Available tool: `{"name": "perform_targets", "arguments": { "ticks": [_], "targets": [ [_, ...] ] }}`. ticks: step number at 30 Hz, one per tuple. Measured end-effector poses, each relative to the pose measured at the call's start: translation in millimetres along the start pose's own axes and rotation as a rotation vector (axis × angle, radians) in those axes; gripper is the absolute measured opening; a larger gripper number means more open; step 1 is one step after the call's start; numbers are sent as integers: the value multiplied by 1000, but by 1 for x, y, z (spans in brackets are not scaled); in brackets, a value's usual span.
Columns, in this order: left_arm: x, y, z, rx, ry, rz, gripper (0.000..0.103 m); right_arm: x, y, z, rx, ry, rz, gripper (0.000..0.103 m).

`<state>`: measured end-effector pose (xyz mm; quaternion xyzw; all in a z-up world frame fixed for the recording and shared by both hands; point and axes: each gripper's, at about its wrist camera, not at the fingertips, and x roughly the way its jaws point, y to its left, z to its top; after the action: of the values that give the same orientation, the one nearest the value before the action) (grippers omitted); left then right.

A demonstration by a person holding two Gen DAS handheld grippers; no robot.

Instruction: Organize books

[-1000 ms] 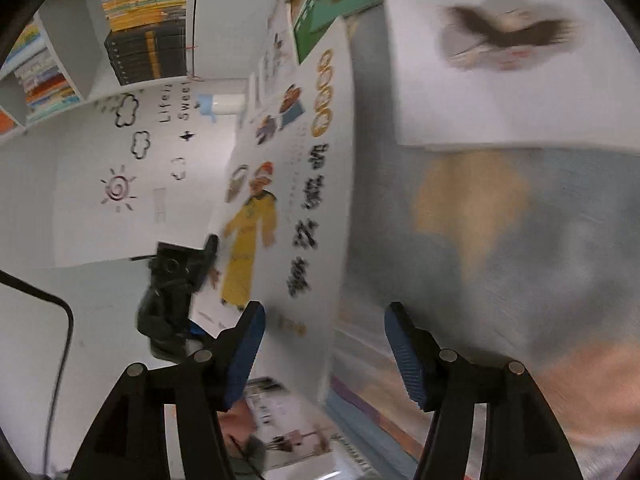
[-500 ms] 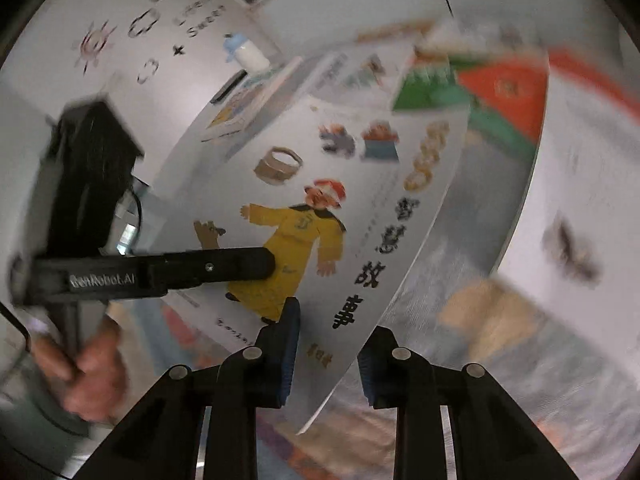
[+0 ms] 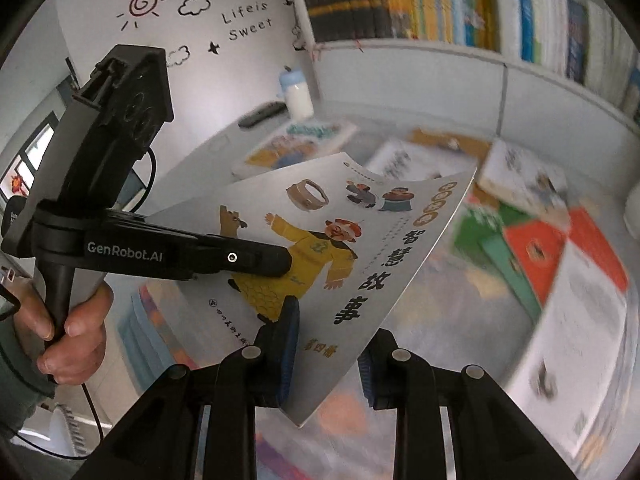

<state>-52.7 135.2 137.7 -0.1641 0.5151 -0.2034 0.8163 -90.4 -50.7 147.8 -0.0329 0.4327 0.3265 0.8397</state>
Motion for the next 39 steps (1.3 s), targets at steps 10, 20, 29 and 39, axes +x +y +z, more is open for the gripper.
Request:
{"name": "perform_targets", "arguments": {
  "ticks": [10,20,29,39],
  "targets": [
    [-39,133,86,-11,-84,70,16,100,62,120,-44,-58,22,26],
    [2,216,129,-58,-34,30,17,205,63,182,4,19,-31,27],
    [22,263,129,-162,11,7,28,247,34,189,165,94,26,28],
    [13,294,124,-255,-20,84,29,279,35,179,204,174,14,29]
  ]
}}
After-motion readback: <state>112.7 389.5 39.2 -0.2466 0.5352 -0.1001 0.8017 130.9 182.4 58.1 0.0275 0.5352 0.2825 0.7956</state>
